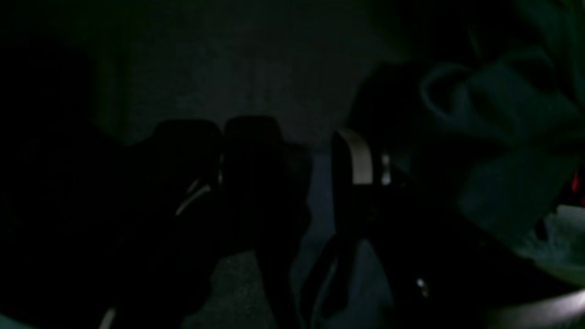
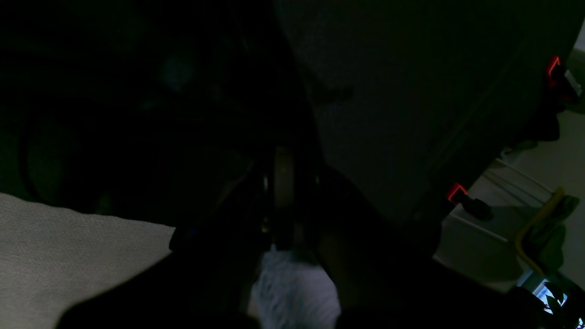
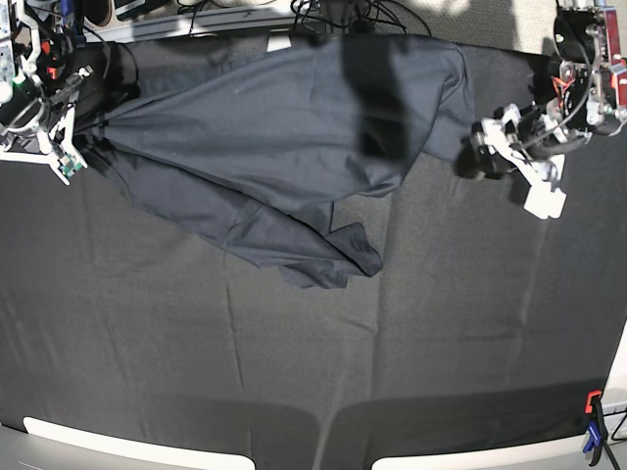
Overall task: Layout the t-shirt on the table in an organized manner, then fold the t-shirt properly
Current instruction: 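Stretch the shirt taut between both grippers, left gripper sweeping outward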
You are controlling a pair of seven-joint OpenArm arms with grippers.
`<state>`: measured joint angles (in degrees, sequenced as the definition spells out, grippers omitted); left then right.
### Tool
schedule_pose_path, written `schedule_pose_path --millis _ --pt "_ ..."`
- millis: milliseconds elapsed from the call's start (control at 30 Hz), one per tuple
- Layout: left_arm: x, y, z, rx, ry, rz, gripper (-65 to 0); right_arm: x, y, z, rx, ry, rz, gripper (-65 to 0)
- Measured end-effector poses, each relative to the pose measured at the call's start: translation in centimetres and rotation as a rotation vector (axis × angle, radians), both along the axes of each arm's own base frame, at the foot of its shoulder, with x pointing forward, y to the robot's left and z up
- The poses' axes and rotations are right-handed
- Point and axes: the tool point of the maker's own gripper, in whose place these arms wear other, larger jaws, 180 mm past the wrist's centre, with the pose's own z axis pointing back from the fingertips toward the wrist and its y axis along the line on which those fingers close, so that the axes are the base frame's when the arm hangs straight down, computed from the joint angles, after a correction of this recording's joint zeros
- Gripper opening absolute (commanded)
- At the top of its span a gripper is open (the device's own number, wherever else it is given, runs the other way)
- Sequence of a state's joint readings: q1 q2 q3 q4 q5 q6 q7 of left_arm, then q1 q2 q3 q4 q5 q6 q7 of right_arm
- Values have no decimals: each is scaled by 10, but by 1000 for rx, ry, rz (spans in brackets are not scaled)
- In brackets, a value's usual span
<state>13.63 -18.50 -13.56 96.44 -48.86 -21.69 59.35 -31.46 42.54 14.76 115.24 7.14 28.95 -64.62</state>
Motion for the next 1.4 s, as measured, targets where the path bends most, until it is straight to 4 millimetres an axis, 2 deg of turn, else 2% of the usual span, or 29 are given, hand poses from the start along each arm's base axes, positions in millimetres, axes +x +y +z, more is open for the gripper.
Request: schedule_pose_path --millis 167,333,433,500,600,767,933,1033,1133,1200,1233,1300,1400 --pt "-3 -20 -3 -30 -10 -21 -384 0 0 0 0 0 0 -650" --pt "-10 -17 -23 100 29 -34 -390 0 0 0 0 0 0 -650" --pt "-9 -19 -26 122 22 -25 -402 0 0 0 1 0 0 -650" --pt "-6 -18 -25 124 8 -17 -454 0 0 0 1 0 1 -650" --pt "7 -12 -15 122 -74 23 -650 0 0 0 1 0 0 -650" --pt "40 -1 9 145 -180 37 -650 0 0 0 1 -3 -3 -650" --pt "87 27 50 247 -314 26 -650 2 1 1 19 -26 -36 -650" --pt "110 62 70 431 -377 29 -650 1 15 -5 113 -20 -51 -650" --pt "122 98 87 550 -391 88 -650 -1 31 -9 210 -7 -57 -650" --pt "122 120 92 613 -373 113 -650 -2 40 -11 267 0 -59 -650" --pt "117 129 88 641 -325 111 -650 -3 44 -11 286 2 -60 -650" --pt "102 143 76 694 -211 86 -650 -3 46 -11 301 4 -61 -650" --pt "73 154 52 726 -76 49 -650 -4 46 -12 300 8 -58 -650"
